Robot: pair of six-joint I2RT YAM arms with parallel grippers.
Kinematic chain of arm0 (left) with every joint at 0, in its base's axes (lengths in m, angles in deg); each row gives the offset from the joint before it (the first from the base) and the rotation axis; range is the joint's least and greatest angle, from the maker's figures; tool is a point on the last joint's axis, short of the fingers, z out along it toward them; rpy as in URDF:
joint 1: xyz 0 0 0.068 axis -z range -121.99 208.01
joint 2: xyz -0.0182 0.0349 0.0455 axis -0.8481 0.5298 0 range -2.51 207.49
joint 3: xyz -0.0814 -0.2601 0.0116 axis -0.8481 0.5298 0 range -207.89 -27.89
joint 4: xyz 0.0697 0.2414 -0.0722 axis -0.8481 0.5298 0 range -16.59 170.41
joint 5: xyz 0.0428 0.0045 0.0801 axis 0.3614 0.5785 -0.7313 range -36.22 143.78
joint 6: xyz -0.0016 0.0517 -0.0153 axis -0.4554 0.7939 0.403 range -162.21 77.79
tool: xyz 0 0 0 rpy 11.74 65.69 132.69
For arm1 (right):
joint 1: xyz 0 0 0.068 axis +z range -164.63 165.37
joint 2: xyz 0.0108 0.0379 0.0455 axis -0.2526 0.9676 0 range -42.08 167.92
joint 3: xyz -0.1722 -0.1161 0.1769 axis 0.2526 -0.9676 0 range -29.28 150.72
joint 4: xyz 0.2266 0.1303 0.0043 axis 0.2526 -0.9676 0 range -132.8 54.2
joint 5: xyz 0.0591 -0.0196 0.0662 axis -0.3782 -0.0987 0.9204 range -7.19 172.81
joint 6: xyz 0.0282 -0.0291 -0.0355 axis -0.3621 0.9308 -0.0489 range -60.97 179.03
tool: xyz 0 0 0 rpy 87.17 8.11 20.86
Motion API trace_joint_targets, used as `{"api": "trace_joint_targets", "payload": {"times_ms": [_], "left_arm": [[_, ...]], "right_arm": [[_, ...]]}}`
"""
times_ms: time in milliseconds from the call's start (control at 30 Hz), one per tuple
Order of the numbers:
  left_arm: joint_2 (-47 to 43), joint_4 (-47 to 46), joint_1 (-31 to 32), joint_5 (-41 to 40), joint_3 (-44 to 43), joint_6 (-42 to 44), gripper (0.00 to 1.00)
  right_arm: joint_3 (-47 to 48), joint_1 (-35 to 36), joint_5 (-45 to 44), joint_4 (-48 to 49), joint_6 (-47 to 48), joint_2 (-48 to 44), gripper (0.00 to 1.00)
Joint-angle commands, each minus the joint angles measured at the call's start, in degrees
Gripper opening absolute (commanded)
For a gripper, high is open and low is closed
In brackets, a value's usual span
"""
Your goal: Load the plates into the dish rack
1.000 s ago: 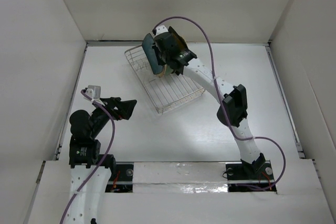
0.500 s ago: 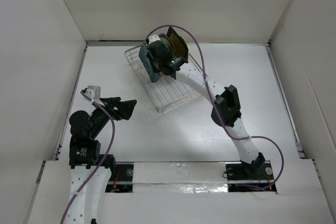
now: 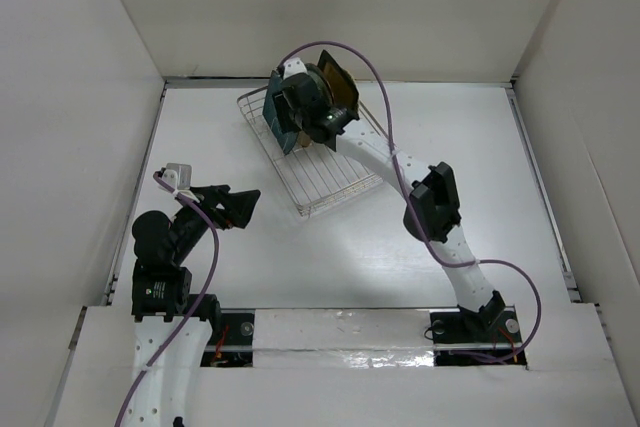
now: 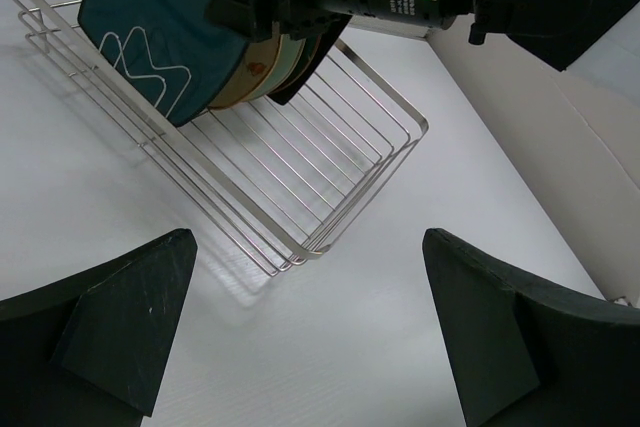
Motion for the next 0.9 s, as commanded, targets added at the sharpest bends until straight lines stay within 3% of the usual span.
{"api": "trace_joint_targets", "payload": {"times_ms": [0,267,600,667,700,867], "left_arm": [[0.0,-2.9,0.3,-0.5,0.3,0.4,0.96],[-0.6,-2.8,0.3,-1.5,0.3,0.3,0.97],[-0.8,-2.7,0.3,-1.8,0.4,0.3,0.97],[-0.9,-2.6,0.3,-2.2,0.3,0.3,0.96],[-0.9,-2.4,0.3,-2.3,0.3,0.3,0.96],[-1.6,-2.1,0.3,-2.8,-0.1,0.6,0.96]], "right_arm": [[-0.4,0.7,0.4,7.0,0.0,-6.9,0.56],[-4.1,0.7,0.7,10.1,0.9,-12.1,0.57],[-17.3,0.7,-1.9,15.2,-0.7,-16.3,0.56],[-21.1,0.7,-1.7,17.4,-1.3,-18.4,0.48],[-23.1,0.7,-1.4,18.8,-1.3,-19.8,0.36],[-36.1,3.1,0.3,28.2,-0.7,-34.1,0.0]]}}
